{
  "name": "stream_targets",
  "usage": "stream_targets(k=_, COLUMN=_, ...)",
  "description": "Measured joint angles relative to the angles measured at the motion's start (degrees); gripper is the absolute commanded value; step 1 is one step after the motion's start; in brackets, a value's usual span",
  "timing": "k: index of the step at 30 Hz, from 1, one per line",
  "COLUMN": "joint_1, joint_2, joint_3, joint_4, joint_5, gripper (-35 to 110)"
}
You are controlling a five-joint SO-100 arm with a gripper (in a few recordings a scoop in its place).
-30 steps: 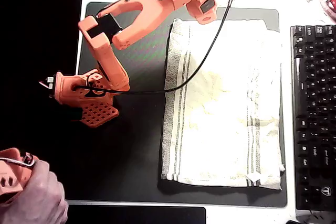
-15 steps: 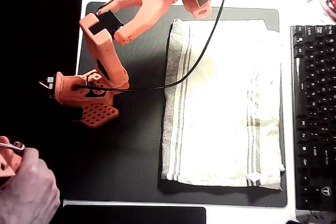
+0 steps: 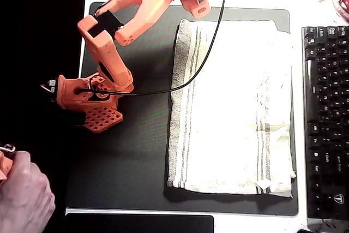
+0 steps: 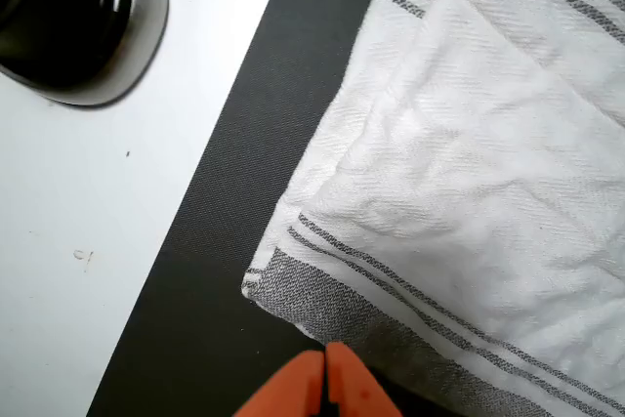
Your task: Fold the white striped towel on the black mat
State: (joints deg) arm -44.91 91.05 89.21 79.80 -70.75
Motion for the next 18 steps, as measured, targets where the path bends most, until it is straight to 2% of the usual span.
stream_targets(k=18, joint_1=-0.7, joint_2=-3.3, joint_3=-4.0, joint_4=0.7, joint_5=-2.6, gripper=0)
